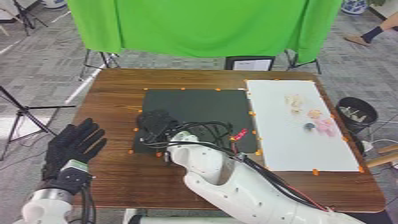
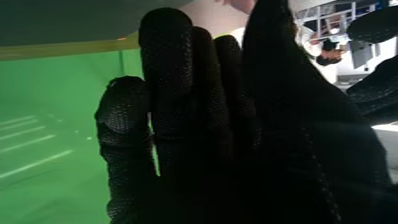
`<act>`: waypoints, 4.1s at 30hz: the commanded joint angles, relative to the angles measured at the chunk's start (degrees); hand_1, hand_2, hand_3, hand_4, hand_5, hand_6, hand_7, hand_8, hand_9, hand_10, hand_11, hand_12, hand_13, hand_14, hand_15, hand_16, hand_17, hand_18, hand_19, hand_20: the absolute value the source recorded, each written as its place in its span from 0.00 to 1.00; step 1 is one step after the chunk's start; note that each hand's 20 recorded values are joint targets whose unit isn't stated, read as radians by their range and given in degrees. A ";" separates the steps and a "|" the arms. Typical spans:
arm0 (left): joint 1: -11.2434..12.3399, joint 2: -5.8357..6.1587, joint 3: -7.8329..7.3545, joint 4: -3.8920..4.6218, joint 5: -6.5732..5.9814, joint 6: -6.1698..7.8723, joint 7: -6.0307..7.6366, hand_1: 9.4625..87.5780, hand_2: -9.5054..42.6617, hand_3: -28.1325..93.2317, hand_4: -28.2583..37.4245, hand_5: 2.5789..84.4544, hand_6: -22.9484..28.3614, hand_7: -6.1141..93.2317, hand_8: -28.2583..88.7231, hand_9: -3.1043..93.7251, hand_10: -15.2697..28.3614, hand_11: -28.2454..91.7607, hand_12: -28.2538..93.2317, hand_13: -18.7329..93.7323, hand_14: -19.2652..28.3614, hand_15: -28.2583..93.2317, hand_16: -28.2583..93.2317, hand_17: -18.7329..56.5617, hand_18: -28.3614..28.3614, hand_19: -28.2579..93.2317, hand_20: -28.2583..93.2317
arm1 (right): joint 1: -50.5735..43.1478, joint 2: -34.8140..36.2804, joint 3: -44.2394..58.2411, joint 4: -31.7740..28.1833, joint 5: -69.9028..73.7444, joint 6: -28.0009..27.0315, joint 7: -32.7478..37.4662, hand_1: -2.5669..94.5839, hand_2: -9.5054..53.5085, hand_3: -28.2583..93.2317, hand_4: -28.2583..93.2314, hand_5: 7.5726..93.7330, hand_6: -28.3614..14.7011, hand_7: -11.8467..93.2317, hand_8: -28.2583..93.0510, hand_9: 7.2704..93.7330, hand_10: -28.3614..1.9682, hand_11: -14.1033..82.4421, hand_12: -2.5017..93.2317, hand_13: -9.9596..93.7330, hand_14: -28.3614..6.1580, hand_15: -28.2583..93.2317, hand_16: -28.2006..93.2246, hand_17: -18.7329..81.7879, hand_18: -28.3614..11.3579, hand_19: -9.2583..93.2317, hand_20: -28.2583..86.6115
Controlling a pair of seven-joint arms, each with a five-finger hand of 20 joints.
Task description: Arrange flowers
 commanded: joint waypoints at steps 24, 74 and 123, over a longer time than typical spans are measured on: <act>5.62 -1.27 -3.49 -0.71 -3.34 -1.73 6.51 0.27 0.46 0.83 0.03 0.58 0.64 0.24 0.17 0.46 0.72 0.46 0.34 0.43 0.77 0.64 0.17 0.17 0.81 0.60 0.35 | -22.96 24.90 45.11 -23.61 13.61 -12.55 22.25 0.49 0.00 0.84 0.00 0.45 0.53 0.25 0.14 0.48 0.43 0.26 0.18 0.69 0.50 0.67 0.41 0.51 0.18 0.87 0.54; 5.42 -2.15 -2.26 -0.96 -2.92 -1.60 5.92 0.26 0.50 0.84 0.01 0.58 0.64 0.24 0.17 0.47 0.72 0.46 0.34 0.43 0.77 0.64 0.17 0.17 0.81 0.60 0.35 | -31.66 29.86 48.39 -24.24 10.41 -0.49 27.64 0.69 0.07 0.67 0.00 0.80 0.69 0.34 0.25 0.88 0.66 0.20 0.34 0.81 0.63 0.54 0.52 0.56 0.24 0.88 0.58; -2.17 0.50 2.37 0.06 -3.16 -1.13 2.97 0.26 0.50 0.84 0.01 0.58 0.64 0.24 0.17 0.47 0.72 0.46 0.34 0.43 0.77 0.64 0.17 0.17 0.81 0.60 0.35 | 5.72 -0.79 5.04 3.48 3.00 -8.21 5.61 0.64 0.06 0.73 0.00 0.78 0.69 0.35 0.23 0.82 0.64 0.22 0.30 0.80 0.64 0.54 0.52 0.56 0.21 0.90 0.58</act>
